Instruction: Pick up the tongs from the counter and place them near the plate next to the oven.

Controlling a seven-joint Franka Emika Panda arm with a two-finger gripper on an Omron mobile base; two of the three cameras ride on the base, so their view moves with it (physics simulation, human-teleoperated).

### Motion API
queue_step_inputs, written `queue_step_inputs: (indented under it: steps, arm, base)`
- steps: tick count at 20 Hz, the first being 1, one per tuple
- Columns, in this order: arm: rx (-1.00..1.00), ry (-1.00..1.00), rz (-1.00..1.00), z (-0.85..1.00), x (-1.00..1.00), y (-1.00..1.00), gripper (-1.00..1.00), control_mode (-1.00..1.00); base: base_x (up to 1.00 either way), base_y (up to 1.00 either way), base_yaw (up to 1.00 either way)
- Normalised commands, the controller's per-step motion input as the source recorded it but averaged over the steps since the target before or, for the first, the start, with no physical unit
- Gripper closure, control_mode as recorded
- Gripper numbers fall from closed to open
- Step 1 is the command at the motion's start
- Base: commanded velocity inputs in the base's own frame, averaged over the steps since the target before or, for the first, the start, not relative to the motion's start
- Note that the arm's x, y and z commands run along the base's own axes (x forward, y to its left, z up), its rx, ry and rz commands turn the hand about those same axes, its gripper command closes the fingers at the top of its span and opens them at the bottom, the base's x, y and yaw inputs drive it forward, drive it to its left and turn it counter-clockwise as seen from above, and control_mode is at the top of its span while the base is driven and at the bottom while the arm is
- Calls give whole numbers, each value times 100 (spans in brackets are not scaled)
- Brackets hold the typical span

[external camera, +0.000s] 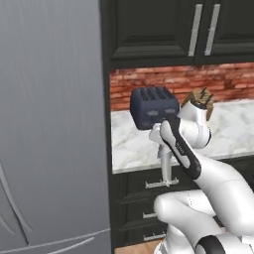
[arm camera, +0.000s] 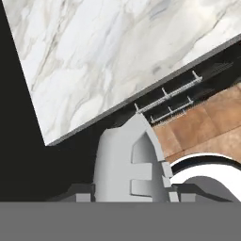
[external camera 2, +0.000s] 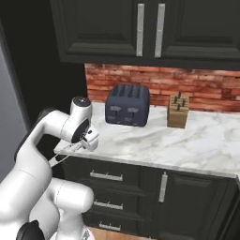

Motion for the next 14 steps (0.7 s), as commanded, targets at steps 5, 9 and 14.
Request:
queue_step_inputs:
  steps: [5,9,14]
  arm:
    - [0,0,0,0,0,0,100,100]
    - [0,0,0,0,0,0,100,100]
    - [0,0,0,0,0,0,100,100]
  base:
    - [-63,-1,-35]
    - [-36,0,-60]
    - [-53,-1,-43]
